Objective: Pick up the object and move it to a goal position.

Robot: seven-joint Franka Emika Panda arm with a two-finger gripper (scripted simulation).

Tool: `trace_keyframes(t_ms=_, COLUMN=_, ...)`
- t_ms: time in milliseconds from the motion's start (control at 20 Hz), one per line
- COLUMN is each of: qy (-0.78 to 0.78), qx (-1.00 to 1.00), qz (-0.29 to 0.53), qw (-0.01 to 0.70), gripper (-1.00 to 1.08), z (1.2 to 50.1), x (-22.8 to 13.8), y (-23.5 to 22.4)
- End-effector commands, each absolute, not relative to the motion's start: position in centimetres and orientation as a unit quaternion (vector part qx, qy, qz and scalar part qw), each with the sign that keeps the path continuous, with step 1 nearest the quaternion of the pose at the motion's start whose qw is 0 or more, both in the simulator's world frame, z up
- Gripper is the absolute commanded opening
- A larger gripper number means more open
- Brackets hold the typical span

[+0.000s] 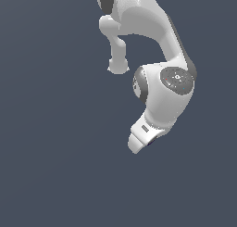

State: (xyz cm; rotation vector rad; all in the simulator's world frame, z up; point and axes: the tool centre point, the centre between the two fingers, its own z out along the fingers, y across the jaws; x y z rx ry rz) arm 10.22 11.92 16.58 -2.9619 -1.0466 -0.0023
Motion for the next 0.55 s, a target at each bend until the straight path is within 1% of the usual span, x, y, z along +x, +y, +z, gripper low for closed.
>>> trace_keyframes(t_ms=0, qy=-0.333, qx=-0.943, qz=0.0, qw=0.0, gripper=-1.0, z=18.3, x=10.5, y=12.2)
trace_keyframes(t_ms=250, qy=-0.333, qx=-0.943, qz=0.0, qw=0.0, gripper=-1.0, z=20.2, x=10.9, y=12.4)
trace_keyframes(t_ms=500, qy=-0.333, qx=-0.943, qz=0.0, qw=0.0, gripper=-1.0, z=20.8, x=11.1, y=12.5)
